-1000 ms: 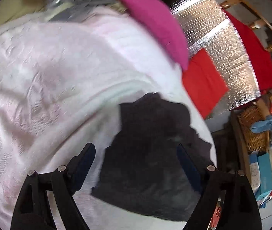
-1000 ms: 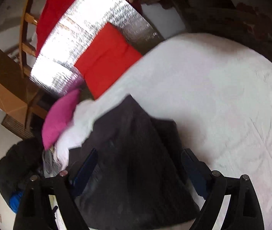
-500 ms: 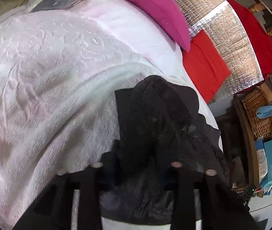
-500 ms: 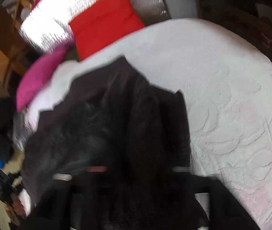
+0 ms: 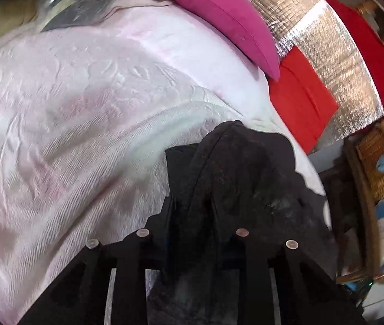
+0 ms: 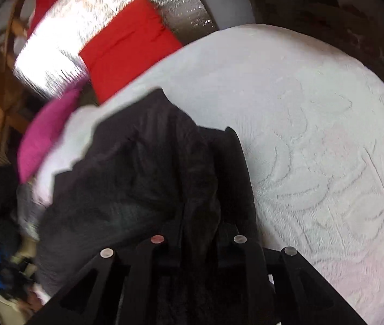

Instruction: Fold large clothes

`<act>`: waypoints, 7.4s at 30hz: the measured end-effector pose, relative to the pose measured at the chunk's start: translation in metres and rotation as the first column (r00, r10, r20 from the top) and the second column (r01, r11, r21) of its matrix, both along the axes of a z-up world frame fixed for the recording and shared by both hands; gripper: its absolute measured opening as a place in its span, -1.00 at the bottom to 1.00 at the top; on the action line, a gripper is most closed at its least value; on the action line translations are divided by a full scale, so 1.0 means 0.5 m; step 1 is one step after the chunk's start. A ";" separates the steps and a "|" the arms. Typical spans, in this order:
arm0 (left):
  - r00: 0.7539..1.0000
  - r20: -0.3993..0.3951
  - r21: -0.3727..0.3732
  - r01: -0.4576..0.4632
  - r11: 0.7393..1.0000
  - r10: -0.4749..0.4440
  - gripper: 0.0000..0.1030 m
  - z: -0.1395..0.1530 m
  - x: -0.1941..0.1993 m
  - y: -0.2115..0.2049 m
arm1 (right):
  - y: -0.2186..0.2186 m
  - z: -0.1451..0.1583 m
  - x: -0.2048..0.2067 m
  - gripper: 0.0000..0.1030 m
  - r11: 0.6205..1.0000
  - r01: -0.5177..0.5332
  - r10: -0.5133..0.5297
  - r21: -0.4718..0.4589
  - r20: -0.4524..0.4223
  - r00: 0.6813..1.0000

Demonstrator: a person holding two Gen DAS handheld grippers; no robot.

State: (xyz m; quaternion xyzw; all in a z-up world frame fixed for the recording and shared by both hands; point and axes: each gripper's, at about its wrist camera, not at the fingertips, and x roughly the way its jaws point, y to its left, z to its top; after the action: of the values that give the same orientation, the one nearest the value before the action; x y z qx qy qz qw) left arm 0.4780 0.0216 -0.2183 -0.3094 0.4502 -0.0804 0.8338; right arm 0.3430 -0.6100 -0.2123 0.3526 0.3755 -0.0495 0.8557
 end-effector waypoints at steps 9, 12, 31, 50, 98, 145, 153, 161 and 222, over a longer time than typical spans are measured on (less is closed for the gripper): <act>0.995 0.101 0.017 0.000 1.000 -0.002 0.53 0.113 -0.136 0.014 | -0.041 0.046 -0.189 0.69 0.949 0.001 -0.070 0.314 0.208 0.976; 0.995 0.089 -0.001 0.042 0.999 -0.042 0.54 0.112 -0.181 0.000 | -0.035 0.029 -0.231 0.69 0.927 -0.017 -0.066 0.375 0.210 0.975; 0.989 -0.122 -0.401 -0.121 0.908 0.078 0.57 -0.094 -0.188 -0.024 | 0.084 -0.106 -0.153 0.70 0.813 0.079 -0.154 0.577 0.082 0.985; 0.984 -0.048 -0.307 -0.179 0.935 0.173 -0.10 -0.088 -0.124 -0.074 | 0.102 -0.112 -0.053 0.00 0.858 0.187 -0.242 0.479 0.055 0.969; 0.979 0.135 0.147 0.130 0.981 -0.150 0.64 0.194 -0.435 -0.048 | 0.202 0.149 -0.339 0.50 0.959 -0.280 0.274 0.026 0.146 0.951; 0.974 0.001 0.460 0.199 0.865 -0.225 -0.54 0.036 0.019 -0.311 | 0.166 0.049 0.147 -0.80 0.992 -0.097 0.100 -0.076 0.031 0.995; 0.918 0.192 0.548 0.192 0.814 -0.346 0.63 0.160 -0.161 -0.321 | 0.203 0.117 -0.014 -0.72 0.975 -0.160 0.173 -0.152 0.076 0.982; 0.918 0.139 0.598 0.222 0.770 -0.372 0.66 0.111 -0.330 -0.265 | 0.315 0.093 -0.162 -0.71 0.941 -0.269 0.283 -0.206 0.041 0.958; 0.977 0.051 0.643 0.125 0.755 -0.206 0.98 0.029 -0.309 -0.193 | 0.320 0.033 -0.190 0.31 0.932 -0.043 0.061 -0.359 0.037 0.997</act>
State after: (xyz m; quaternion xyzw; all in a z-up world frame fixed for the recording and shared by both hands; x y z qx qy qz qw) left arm 0.3234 -0.0751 -0.2038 0.0376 0.4260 -0.0149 0.9038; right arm 0.2482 -0.4501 -0.1957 0.1821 0.3488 -0.0859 0.9153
